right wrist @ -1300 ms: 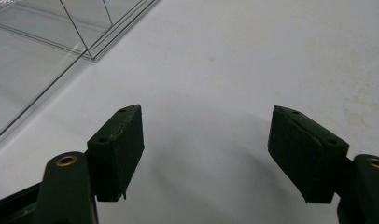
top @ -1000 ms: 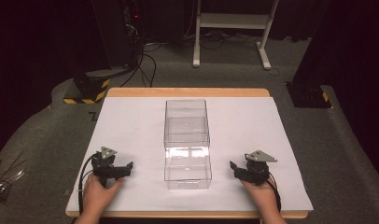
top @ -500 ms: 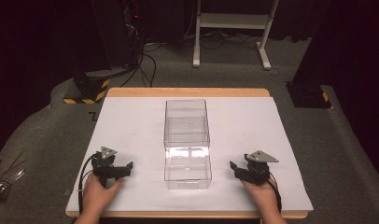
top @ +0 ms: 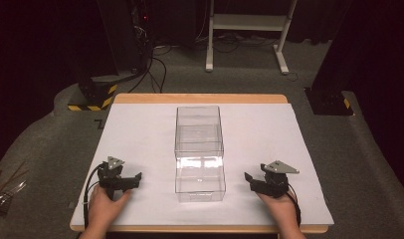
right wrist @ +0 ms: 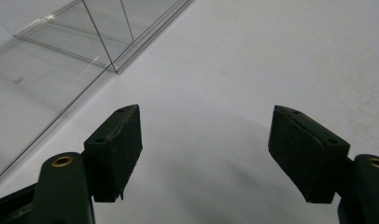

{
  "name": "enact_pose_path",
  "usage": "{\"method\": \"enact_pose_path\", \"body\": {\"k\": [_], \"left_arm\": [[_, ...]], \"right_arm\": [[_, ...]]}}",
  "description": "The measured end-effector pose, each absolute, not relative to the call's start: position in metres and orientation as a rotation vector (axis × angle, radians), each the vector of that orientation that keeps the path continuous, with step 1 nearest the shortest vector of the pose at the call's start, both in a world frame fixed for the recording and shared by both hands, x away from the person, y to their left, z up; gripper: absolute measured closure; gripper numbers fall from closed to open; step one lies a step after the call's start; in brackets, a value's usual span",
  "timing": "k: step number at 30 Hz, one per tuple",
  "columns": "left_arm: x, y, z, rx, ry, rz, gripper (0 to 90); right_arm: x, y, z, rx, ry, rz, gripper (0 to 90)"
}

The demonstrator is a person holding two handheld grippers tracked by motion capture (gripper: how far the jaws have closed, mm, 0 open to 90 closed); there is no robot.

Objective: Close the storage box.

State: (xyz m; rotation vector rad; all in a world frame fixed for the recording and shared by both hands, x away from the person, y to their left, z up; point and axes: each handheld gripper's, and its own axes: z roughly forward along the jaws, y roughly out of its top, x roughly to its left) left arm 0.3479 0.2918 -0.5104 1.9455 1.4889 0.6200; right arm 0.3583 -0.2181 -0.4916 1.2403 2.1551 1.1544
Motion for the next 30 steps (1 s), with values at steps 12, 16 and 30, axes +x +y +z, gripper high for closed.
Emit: {"method": "enact_pose_path", "body": {"k": [12, 16, 30], "left_arm": [[0.348, 0.292, -0.51, 1.945, 1.488, 0.62, 0.5], [0.348, 0.292, -0.51, 1.945, 1.489, 0.62, 0.5], [0.348, 0.292, -0.51, 1.945, 1.488, 0.62, 0.5]], "right_arm": [[0.349, -0.208, -0.478, 1.183, 2.149, 1.185, 23.4], [0.345, -0.203, -0.473, 1.156, 2.154, 1.2, 23.1], [0.334, -0.191, -0.458, 1.078, 2.151, 1.264, 22.3]]}}
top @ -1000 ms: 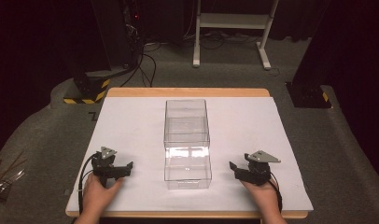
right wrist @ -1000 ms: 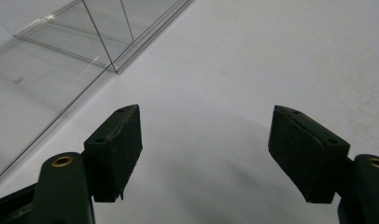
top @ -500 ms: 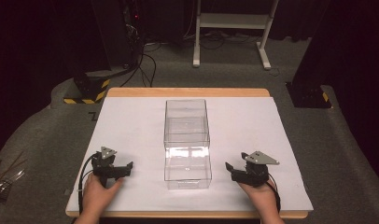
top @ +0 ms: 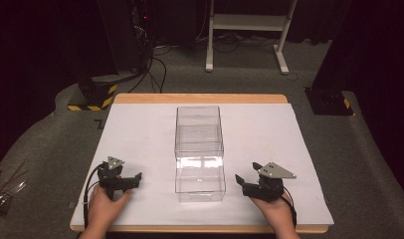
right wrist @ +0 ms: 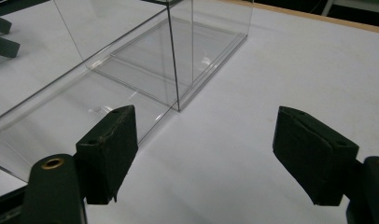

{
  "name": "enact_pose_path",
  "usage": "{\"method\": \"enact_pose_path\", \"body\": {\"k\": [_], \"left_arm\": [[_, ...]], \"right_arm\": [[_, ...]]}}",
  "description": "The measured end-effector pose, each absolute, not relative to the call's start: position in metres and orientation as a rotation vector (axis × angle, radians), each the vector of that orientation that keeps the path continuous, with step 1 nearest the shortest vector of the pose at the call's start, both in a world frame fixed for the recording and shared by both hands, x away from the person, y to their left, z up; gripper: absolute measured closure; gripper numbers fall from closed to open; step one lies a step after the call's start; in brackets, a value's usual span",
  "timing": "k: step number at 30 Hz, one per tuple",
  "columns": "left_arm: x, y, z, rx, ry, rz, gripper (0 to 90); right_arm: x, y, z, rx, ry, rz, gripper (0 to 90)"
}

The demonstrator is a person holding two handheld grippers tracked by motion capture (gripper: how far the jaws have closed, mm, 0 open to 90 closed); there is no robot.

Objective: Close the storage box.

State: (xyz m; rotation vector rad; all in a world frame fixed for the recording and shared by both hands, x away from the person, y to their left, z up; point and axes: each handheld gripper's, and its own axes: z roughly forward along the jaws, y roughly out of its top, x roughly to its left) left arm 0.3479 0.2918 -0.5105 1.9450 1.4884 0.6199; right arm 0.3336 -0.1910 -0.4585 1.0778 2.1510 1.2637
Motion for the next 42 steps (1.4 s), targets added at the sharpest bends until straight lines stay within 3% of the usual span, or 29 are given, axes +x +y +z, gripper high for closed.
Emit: {"method": "enact_pose_path", "body": {"k": [42], "left_arm": [[0.348, 0.292, -0.51, 1.945, 1.488, 0.62, 0.5]], "right_arm": [[0.306, -0.174, -0.435, 0.954, 2.161, 1.398, 22.9]]}}
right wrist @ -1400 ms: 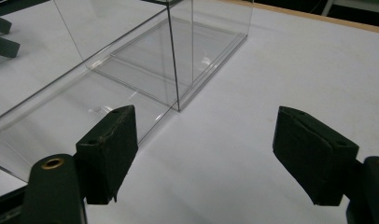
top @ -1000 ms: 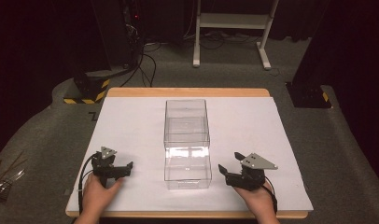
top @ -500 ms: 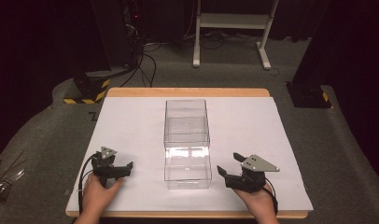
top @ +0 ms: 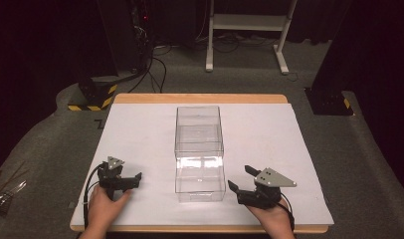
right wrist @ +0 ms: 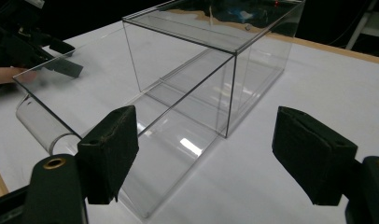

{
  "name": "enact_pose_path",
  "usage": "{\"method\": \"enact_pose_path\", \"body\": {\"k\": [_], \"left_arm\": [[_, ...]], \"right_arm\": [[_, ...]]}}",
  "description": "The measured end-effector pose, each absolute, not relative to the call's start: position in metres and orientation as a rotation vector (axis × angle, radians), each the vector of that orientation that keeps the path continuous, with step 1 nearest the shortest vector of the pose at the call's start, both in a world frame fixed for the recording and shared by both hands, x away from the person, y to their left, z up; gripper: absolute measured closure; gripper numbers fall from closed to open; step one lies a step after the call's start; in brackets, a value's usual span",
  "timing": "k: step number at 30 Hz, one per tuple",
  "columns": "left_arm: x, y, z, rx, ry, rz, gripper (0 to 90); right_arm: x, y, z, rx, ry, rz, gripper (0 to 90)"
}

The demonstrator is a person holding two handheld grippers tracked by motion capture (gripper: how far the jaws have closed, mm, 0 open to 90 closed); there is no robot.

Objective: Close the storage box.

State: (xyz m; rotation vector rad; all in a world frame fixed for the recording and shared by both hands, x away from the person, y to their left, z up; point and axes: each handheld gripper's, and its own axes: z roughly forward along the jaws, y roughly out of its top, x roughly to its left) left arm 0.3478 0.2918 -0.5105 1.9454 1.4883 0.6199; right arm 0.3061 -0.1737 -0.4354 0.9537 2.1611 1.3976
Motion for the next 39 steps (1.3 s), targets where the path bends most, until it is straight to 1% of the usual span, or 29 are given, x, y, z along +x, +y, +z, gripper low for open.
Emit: {"method": "enact_pose_path", "body": {"k": [18, 39], "left_arm": [[0.348, 0.292, -0.51, 1.945, 1.488, 0.62, 0.6], [0.348, 0.292, -0.51, 1.945, 1.488, 0.62, 0.6]], "right_arm": [[0.297, -0.16, -0.441, 0.917, 2.229, 1.42, 23.6], [0.301, -0.146, -0.45, 0.879, 2.286, 1.407, 23.2]]}}
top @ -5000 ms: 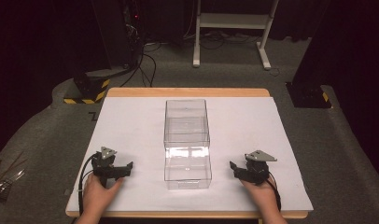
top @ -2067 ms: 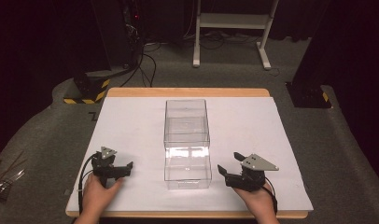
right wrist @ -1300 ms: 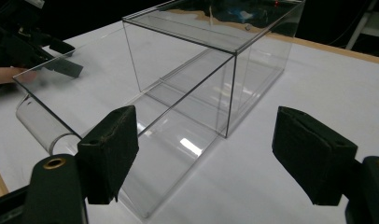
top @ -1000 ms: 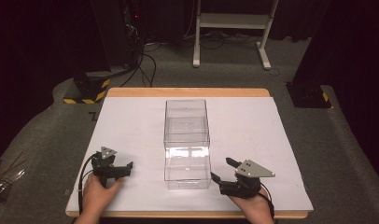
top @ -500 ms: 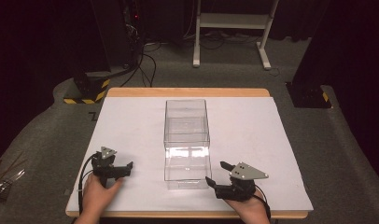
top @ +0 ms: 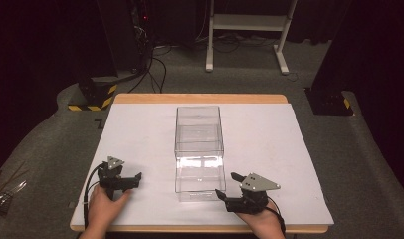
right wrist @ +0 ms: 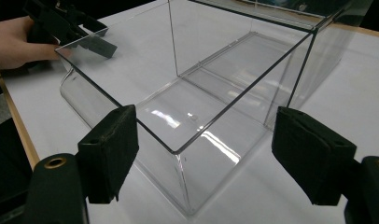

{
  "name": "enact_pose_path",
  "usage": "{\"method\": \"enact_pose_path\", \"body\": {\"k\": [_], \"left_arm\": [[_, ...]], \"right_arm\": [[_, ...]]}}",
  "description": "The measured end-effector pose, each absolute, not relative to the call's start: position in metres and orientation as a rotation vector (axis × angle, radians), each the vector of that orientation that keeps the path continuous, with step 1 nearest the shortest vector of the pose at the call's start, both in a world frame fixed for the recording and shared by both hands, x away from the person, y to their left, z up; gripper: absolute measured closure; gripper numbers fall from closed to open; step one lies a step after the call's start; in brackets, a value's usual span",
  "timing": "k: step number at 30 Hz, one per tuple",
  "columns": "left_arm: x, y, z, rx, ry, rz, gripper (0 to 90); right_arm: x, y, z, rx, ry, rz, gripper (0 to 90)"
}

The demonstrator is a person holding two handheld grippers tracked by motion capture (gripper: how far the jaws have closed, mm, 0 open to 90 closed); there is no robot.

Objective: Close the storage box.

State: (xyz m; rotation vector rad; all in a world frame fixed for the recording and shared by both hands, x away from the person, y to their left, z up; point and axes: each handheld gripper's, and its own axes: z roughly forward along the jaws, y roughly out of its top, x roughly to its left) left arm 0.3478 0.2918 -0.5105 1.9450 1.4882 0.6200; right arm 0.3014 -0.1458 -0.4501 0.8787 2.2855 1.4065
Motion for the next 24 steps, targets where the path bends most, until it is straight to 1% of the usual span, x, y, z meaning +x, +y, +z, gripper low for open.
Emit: {"method": "enact_pose_path", "body": {"k": [7, 17, 24], "left_arm": [[0.348, 0.292, -0.51, 1.945, 1.488, 0.62, 0.6], [0.348, 0.292, -0.51, 1.945, 1.488, 0.62, 0.6], [0.348, 0.292, -0.51, 1.945, 1.488, 0.62, 0.6]], "right_arm": [[0.31, -0.146, -0.451, 0.909, 2.273, 1.418, 23.3], [0.307, -0.143, -0.461, 0.898, 2.31, 1.376, 24.9], [0.311, -0.14, -0.465, 0.905, 2.327, 1.353, 24.3]]}}
